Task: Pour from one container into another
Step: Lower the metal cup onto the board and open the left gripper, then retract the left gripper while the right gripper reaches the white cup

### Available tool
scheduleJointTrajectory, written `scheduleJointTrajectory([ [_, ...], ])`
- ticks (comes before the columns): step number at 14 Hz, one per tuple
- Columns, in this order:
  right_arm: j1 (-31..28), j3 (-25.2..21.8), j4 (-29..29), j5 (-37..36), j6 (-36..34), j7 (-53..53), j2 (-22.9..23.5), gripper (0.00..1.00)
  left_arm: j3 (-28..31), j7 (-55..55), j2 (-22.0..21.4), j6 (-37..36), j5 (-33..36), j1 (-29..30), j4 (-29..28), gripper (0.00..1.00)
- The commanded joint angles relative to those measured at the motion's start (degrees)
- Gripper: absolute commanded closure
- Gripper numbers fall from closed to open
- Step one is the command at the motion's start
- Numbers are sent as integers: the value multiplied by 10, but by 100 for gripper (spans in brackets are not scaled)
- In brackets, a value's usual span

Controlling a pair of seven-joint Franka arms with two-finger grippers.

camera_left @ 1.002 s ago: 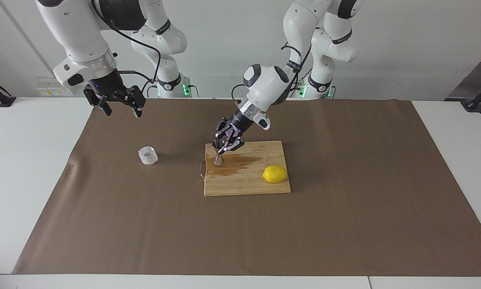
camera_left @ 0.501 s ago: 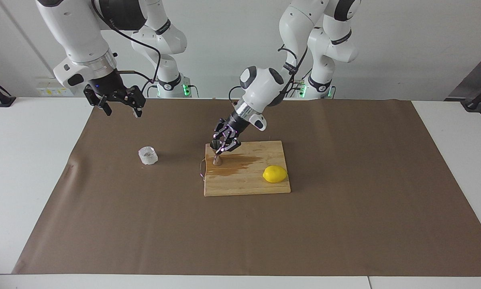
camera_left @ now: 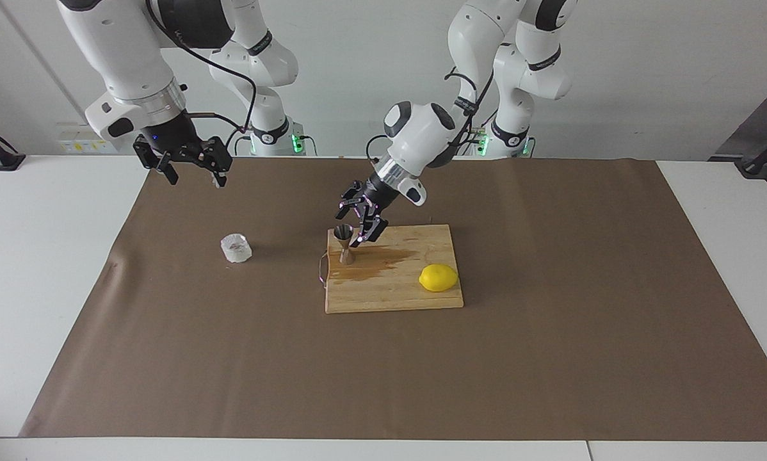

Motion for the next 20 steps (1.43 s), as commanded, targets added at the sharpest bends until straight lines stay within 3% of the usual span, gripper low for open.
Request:
scheduleJointTrajectory([
  [1, -4, 3, -5, 5, -9, -15, -7, 0, 33, 1, -45, -92, 54, 5, -2, 0],
  [3, 0, 7, -4, 5, -11, -14, -7, 0, 63, 2, -61, -144, 99, 5, 7, 0],
  [5, 0, 9, -5, 5, -16, -26, -7, 0, 96, 10, -61, -219, 189, 7, 56, 0],
  [8, 0, 10, -27, 5, 13, -127, -14, 0, 100, 55, -57, -277, 300, 39, 88, 0],
  [13, -3, 10, -135, 5, 103, -368, -56, 0, 103, 284, -62, -328, 307, 107, 80, 0],
  [20, -12, 7, -226, 5, 140, -632, -73, 0, 103, 579, -85, -420, 315, 238, 50, 0],
])
